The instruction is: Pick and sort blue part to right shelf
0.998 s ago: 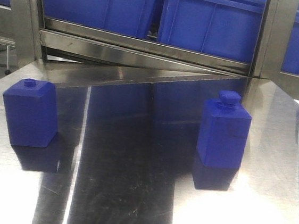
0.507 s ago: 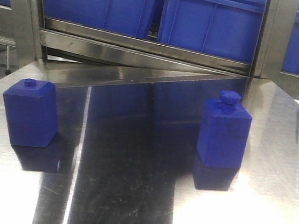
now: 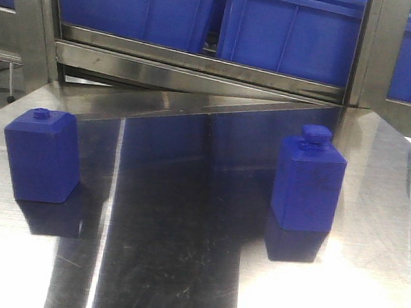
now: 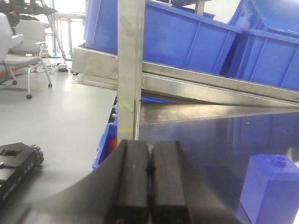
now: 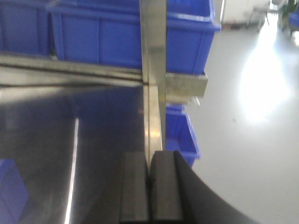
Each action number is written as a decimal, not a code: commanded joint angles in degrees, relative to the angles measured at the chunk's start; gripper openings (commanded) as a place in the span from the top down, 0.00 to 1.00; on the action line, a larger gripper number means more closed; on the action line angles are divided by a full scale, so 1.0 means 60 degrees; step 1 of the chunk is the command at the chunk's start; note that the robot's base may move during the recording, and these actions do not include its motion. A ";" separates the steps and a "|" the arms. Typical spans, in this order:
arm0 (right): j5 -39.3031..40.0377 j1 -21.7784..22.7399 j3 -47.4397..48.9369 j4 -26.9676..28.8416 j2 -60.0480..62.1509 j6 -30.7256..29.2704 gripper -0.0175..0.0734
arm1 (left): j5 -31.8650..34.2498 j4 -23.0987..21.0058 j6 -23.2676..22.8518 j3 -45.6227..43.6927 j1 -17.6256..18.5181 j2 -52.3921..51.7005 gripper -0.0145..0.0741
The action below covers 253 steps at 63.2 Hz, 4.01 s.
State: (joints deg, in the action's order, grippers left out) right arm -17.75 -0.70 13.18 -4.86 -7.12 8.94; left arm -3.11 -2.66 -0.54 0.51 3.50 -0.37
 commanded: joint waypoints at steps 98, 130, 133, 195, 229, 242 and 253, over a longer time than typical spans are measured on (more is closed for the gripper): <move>-0.7584 -0.4465 1.0520 0.0043 -1.3254 0.3141 0.14 | 0.0819 -0.0062 -0.0031 0.0205 0.0043 -0.0177 0.69; -0.7744 -0.5432 1.1220 0.0283 -1.4305 0.3747 0.14 | 0.0819 -0.0062 -0.0031 0.0205 0.0043 -0.0177 0.69; -0.7743 -0.5432 1.1220 0.0262 -1.4418 0.3747 0.14 | 0.0819 -0.0062 -0.0031 0.0205 0.0043 -0.0177 0.69; -0.6388 -0.5341 1.0217 0.0298 -1.5083 0.3729 0.29 | 0.0819 -0.0062 -0.0031 0.0205 0.0043 -0.0177 0.69; -0.5662 -0.5187 1.0066 0.0179 -1.3222 0.2885 0.30 | 0.0819 -0.0062 -0.0031 0.0205 0.0043 -0.0177 0.69; -0.3763 -0.4298 0.8399 0.0274 -1.1426 0.1491 0.30 | 0.0819 -0.0062 -0.0031 0.0205 0.0043 -0.0177 0.69; -0.1605 -0.2921 0.6451 0.0623 -0.9637 -0.0101 0.30 | 0.0819 -0.0062 -0.0031 0.0205 0.0043 -0.0177 0.69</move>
State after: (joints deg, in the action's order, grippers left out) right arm -37.22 -21.84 55.16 -1.42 -71.35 13.60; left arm -3.11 -2.66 -0.54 0.51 3.50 -0.37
